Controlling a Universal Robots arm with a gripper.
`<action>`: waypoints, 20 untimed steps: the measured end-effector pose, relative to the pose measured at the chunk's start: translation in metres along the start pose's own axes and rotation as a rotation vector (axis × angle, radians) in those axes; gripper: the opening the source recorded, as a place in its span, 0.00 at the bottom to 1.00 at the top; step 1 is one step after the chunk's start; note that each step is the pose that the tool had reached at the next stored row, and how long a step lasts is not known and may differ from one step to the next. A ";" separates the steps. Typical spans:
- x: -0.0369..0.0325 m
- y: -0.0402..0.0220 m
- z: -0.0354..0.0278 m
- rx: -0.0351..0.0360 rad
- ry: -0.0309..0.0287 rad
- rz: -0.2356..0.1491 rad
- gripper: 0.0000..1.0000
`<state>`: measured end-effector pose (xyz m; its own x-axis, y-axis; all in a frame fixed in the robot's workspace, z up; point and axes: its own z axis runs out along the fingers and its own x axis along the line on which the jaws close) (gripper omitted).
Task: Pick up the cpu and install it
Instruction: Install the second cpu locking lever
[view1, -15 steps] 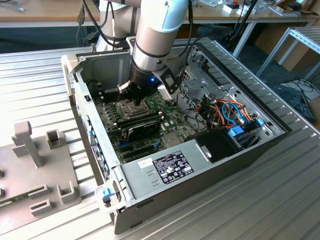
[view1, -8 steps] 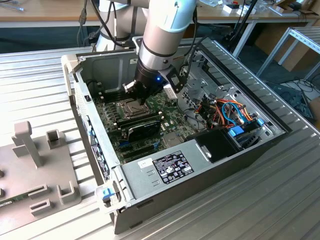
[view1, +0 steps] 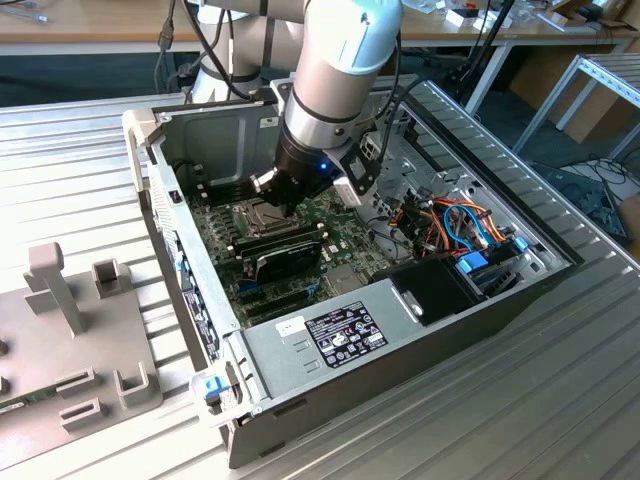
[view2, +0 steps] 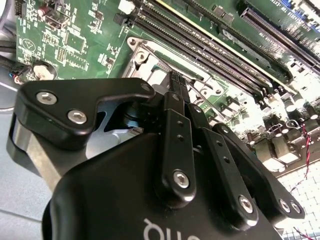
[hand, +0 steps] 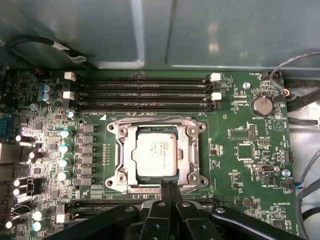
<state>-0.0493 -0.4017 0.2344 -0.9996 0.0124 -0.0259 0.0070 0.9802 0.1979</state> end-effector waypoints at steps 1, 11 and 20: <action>0.0000 -0.0004 -0.0001 -0.0040 0.0001 0.000 0.11; 0.0048 -0.0019 0.0004 -0.0128 0.0000 0.000 0.11; 0.0120 -0.0026 0.0035 -0.0128 -0.0001 0.000 0.11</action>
<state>-0.0612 -0.4034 0.2301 -0.9996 0.0127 -0.0259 0.0070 0.9776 0.2104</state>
